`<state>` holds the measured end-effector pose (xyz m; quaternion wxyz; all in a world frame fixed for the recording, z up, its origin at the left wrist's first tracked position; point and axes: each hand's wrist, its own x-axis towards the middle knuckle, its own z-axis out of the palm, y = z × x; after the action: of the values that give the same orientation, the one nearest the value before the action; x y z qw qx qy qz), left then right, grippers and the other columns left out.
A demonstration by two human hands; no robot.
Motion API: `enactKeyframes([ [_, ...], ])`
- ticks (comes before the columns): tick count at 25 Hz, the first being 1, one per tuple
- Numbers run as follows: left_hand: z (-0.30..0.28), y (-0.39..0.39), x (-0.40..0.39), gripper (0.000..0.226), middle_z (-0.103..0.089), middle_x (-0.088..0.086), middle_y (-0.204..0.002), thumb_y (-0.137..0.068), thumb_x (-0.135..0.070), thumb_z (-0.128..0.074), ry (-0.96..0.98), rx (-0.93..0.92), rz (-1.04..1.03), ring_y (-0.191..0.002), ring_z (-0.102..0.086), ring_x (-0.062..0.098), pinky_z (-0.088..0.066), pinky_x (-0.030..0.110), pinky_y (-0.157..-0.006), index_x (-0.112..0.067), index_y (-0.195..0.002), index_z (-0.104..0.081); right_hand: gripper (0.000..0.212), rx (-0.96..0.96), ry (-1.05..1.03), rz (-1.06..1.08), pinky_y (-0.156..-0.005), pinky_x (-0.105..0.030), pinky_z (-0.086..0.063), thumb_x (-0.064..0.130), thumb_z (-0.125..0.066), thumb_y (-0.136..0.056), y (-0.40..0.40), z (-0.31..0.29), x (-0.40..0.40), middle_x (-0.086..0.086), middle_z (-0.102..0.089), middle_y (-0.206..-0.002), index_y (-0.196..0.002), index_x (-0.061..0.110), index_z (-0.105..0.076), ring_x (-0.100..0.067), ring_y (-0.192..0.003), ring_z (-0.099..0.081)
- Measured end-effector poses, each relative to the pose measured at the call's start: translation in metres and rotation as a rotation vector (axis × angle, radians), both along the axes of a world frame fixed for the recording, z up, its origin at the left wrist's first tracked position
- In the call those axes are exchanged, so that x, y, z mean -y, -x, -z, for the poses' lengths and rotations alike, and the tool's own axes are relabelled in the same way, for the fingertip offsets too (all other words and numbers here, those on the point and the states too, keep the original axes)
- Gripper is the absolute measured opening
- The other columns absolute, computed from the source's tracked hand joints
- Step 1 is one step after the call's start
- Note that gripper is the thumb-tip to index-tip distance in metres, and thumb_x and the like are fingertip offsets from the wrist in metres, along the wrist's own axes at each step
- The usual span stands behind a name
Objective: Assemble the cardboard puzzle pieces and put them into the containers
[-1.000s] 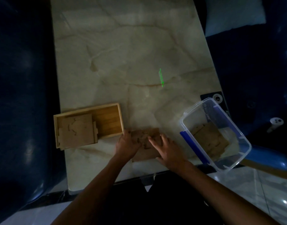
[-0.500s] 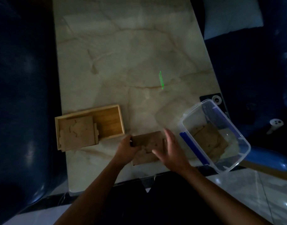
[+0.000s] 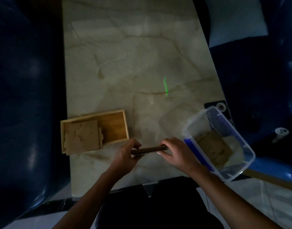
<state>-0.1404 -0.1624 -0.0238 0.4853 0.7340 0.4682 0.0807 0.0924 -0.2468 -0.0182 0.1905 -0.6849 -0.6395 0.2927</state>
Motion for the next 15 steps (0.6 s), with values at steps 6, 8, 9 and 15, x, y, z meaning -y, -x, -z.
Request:
enactKeyframes([
  [6,0.006,0.007,0.005,0.037,-0.066,-0.005,-0.101,-0.077,-0.029,-0.074,-0.043,0.025,0.062,-0.087,-0.068,0.009,-0.059,0.038,-0.069,-0.026,-0.105,-0.051,0.037,0.010,0.017,0.009,-0.081,-0.035,-0.051,0.033,-0.071,-0.078,0.011,0.002,0.012,0.004,-0.063,-0.104,-0.111,0.022,-0.059,-0.019,-0.100,-0.057],
  [8,0.007,0.007,0.006,0.045,-0.066,-0.004,-0.104,-0.075,-0.024,-0.079,-0.053,0.013,0.053,-0.089,-0.068,0.008,-0.060,0.036,-0.070,-0.024,-0.111,-0.052,0.047,0.039,0.014,-0.015,-0.086,-0.036,-0.050,0.033,-0.073,-0.076,0.013,0.002,0.009,0.003,-0.064,-0.110,-0.119,0.021,-0.058,-0.020,-0.106,-0.055],
  [9,0.005,0.006,0.006,0.048,-0.066,-0.003,-0.107,-0.074,-0.023,-0.080,-0.071,0.006,0.056,-0.089,-0.068,0.008,-0.060,0.035,-0.072,-0.023,-0.114,-0.053,0.051,0.060,0.004,-0.026,-0.087,-0.035,-0.050,0.034,-0.074,-0.075,0.014,0.001,0.007,0.002,-0.065,-0.112,-0.122,0.021,-0.058,-0.020,-0.107,-0.055],
  [15,-0.002,0.000,0.004,0.054,-0.064,-0.002,-0.116,-0.076,-0.038,-0.075,-0.217,-0.100,0.134,-0.095,-0.068,0.016,-0.058,0.036,-0.077,-0.023,-0.124,-0.055,0.042,0.263,0.002,-0.125,-0.079,-0.038,-0.050,0.044,-0.070,-0.072,0.025,0.001,-0.011,0.002,-0.067,-0.096,-0.108,0.022,-0.064,-0.024,-0.096,-0.058],
])
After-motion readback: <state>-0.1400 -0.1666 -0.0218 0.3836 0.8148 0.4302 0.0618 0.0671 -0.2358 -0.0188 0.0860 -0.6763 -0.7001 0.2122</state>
